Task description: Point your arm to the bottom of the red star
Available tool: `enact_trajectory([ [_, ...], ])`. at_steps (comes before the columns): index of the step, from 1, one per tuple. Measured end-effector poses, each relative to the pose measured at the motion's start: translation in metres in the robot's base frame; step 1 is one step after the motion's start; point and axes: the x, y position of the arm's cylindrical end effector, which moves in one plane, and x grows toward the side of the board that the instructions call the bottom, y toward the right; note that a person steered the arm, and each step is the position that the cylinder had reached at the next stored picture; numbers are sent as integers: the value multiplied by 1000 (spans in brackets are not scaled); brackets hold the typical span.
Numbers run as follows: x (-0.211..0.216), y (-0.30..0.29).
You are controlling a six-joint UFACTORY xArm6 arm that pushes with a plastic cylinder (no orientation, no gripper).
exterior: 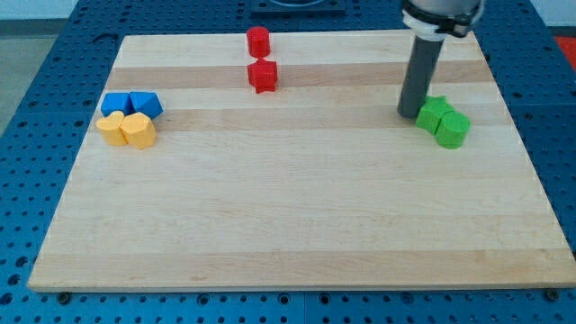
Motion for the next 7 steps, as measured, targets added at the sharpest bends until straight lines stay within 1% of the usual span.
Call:
enact_trajectory([
  [1,0,12],
  [3,0,6],
  [4,-7,-7],
  [5,-18,-55],
  [6,-20,-112],
  [7,-14,-150],
])
